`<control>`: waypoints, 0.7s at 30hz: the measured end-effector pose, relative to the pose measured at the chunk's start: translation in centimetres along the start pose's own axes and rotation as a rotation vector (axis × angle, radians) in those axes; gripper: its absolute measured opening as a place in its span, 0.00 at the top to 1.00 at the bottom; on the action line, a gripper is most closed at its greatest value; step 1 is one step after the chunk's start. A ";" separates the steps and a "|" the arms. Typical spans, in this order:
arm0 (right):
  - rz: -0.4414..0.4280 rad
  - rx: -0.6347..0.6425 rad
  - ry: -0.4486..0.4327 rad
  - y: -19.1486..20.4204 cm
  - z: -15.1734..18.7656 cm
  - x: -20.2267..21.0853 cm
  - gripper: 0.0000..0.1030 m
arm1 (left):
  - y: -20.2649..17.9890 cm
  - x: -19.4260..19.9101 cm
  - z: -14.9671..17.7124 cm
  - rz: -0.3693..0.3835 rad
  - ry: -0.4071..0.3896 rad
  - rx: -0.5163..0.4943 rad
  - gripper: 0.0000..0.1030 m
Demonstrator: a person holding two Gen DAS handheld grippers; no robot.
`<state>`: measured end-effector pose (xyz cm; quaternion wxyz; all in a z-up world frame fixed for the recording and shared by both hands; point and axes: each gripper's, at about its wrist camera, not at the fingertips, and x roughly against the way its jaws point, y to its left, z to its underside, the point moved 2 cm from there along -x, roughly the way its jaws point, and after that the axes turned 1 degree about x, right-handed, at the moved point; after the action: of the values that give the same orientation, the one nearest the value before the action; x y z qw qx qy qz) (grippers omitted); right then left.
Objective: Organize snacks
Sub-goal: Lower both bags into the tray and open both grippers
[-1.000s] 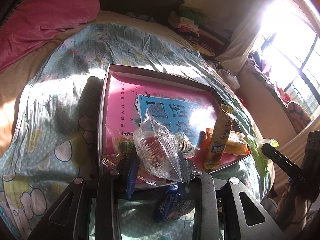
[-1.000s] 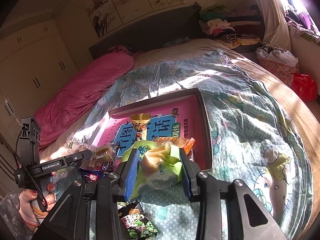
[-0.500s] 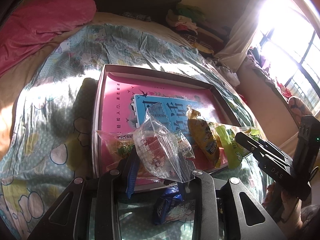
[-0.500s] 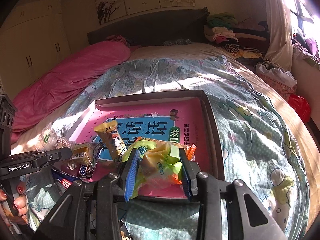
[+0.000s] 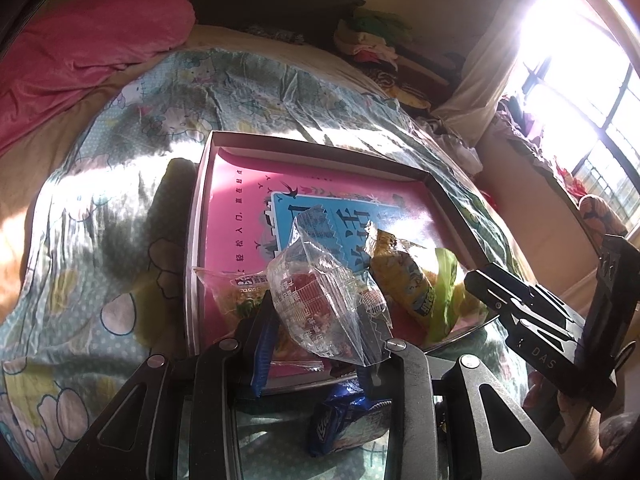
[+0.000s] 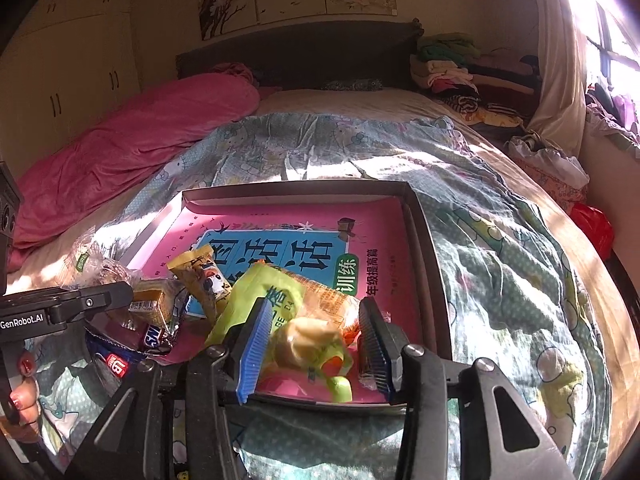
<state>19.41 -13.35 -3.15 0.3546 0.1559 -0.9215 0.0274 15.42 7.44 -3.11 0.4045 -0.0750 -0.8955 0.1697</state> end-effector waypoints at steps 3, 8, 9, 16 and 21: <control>0.003 -0.016 0.004 -0.4 0.0 0.2 0.55 | 0.2 0.0 -0.1 -0.005 -0.002 0.004 0.66; -0.004 -0.033 0.001 -0.6 0.1 1.0 0.52 | 0.2 0.1 -0.2 -0.008 0.001 0.004 0.61; -0.006 -0.037 0.000 -0.7 0.1 1.2 0.51 | 0.2 0.1 -0.2 -0.009 0.002 0.002 0.60; -0.014 -0.060 -0.006 -0.9 0.2 2.3 0.51 | 0.4 0.2 -0.3 -0.015 0.003 0.006 0.52; -0.016 -0.074 -0.009 -1.2 0.4 3.1 0.47 | 1.2 0.6 -0.5 -0.022 0.000 0.030 0.46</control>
<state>17.38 -15.39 -1.46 0.3560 0.1501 -0.9223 -0.0104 15.41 8.87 -2.78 0.4076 -0.0593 -0.8935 0.1787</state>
